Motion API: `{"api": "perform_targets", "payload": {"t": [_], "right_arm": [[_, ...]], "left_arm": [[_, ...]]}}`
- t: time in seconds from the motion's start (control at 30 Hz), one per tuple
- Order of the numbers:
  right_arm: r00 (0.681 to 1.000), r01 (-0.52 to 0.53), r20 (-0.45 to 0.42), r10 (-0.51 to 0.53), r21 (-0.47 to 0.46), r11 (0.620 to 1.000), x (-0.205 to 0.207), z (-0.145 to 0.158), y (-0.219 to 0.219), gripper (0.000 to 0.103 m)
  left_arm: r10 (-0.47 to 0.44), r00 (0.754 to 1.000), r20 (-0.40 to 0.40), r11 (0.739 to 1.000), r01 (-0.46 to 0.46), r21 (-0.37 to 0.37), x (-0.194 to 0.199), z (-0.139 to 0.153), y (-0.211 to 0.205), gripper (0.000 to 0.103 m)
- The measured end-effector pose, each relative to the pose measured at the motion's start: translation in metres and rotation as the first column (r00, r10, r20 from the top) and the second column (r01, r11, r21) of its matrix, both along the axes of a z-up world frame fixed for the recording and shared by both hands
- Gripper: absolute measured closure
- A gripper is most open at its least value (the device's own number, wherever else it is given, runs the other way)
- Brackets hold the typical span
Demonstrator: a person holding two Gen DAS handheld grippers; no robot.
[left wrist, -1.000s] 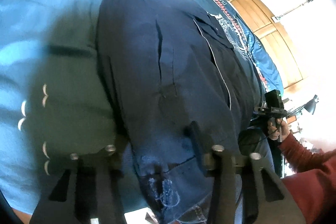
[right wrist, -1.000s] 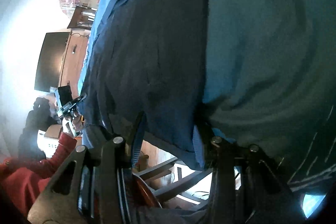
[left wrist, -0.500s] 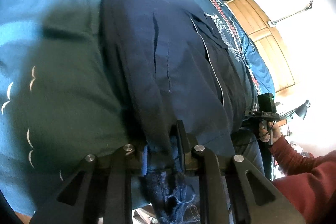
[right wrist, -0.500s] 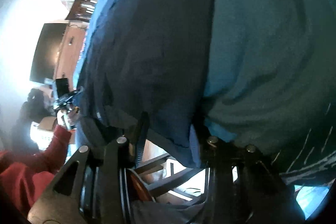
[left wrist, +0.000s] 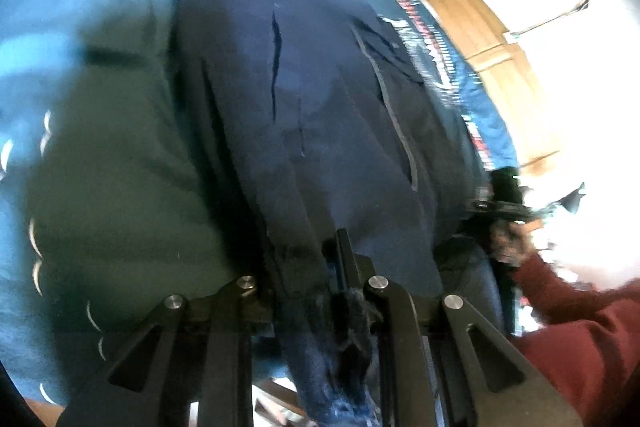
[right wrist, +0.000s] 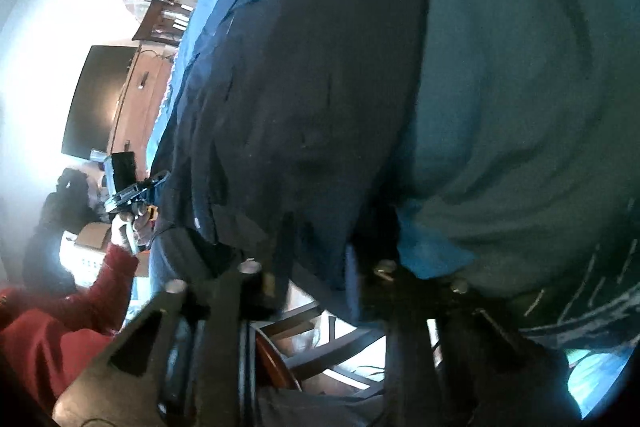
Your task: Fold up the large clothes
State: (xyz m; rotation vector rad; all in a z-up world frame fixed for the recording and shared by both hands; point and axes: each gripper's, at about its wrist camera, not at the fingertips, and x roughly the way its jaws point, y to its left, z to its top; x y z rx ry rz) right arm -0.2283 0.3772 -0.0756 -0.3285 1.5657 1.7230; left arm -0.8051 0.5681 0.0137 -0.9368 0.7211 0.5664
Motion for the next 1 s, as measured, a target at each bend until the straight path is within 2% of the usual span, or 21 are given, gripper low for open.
{"api": "perform_targets", "payload": {"t": [0.07, 0.1, 0.2, 0.3, 0.57, 0.83, 1.0], "right_arm": [[1.0, 0.003, 0.03, -0.002, -0.018, 1.0, -0.003, -0.004, 0.0, 0.084], [1.0, 0.003, 0.029, -0.002, -0.023, 1.0, -0.003, -0.006, 0.0, 0.083], [0.999, 0.005, 0.033, -0.004, -0.023, 1.0, -0.003, -0.006, 0.0, 0.081], [1.0, 0.003, 0.029, -0.002, -0.029, 1.0, -0.006, -0.007, 0.002, 0.071], [0.999, 0.009, 0.044, -0.007, -0.032, 0.999, -0.008, -0.006, 0.003, 0.07], [0.999, 0.003, 0.047, -0.001, -0.035, 0.999, -0.006, -0.004, 0.003, 0.07], [0.999, 0.007, 0.04, -0.005, -0.047, 0.999, -0.004, -0.007, 0.002, 0.068]], "left_arm": [[0.025, 0.986, -0.164, 0.996, -0.01, 0.092, 0.02, 0.006, -0.007, 0.082], [0.033, 0.976, -0.216, 0.992, -0.005, 0.126, 0.03, 0.01, -0.011, 0.083], [0.058, 0.939, -0.34, 0.979, 0.013, 0.202, 0.052, 0.016, -0.019, 0.082], [0.082, 0.911, -0.404, 0.968, 0.024, 0.25, 0.062, 0.019, -0.025, 0.081], [0.096, 0.892, -0.442, 0.956, 0.04, 0.289, 0.063, 0.018, -0.03, 0.08], [0.099, 0.899, -0.426, 0.959, 0.028, 0.282, 0.064, 0.017, -0.027, 0.08], [0.105, 0.915, -0.389, 0.966, 0.0, 0.26, 0.058, 0.015, -0.025, 0.08]]}}
